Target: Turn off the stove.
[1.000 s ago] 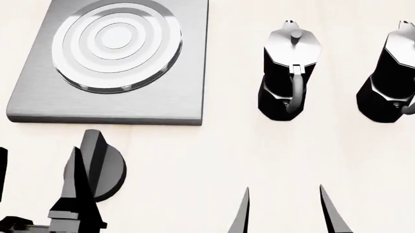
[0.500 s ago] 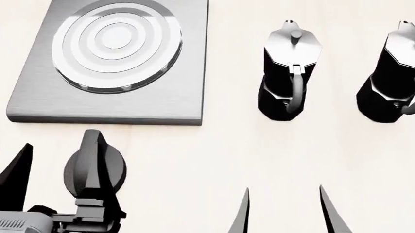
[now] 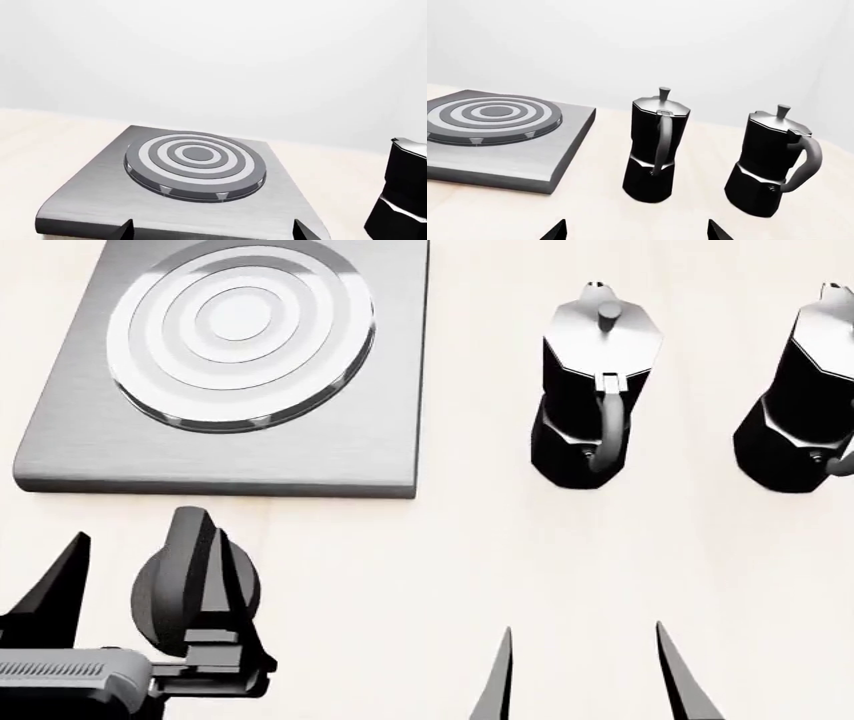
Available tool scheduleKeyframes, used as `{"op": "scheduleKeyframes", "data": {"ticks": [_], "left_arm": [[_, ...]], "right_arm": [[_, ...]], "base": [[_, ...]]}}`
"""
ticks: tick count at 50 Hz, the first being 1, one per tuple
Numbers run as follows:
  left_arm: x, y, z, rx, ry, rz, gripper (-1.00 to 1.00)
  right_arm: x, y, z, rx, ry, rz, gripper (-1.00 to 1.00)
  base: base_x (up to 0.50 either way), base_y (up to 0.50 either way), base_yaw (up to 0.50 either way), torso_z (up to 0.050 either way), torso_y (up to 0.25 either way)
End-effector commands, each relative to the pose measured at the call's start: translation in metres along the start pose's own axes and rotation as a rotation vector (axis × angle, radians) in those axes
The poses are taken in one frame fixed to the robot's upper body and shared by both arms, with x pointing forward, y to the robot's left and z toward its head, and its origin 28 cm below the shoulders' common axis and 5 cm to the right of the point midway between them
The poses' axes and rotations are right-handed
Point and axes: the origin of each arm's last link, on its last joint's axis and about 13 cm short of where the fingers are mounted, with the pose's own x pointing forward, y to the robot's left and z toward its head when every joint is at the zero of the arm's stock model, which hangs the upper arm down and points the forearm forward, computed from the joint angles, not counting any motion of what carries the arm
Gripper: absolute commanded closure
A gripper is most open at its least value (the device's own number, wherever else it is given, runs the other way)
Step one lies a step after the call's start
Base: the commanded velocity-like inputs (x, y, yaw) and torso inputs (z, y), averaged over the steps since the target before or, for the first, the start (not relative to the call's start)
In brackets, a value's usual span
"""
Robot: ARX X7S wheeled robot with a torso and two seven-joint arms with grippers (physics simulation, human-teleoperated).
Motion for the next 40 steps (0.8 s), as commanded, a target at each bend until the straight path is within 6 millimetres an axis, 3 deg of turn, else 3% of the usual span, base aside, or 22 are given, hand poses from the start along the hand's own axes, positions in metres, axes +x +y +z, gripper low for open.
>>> {"op": "scheduleKeyframes", "data": {"ticks": [1, 40], "left_arm": [[0.005, 0.003, -0.009, 0.020, 0.009, 0.022, -1.00], [0.008, 0.017, -0.036, 0.101, 0.057, 0.066, -1.00]], "right_arm": [[0.000, 0.000, -0.001, 0.002, 0.003, 0.003, -1.00], [0.000, 0.001, -0.001, 0.007, 0.008, 0.009, -1.00]], "base": [[0.00, 0.00, 0.00, 0.000, 0.000], [0.00, 0.00, 0.00, 0.000, 0.000]]}}
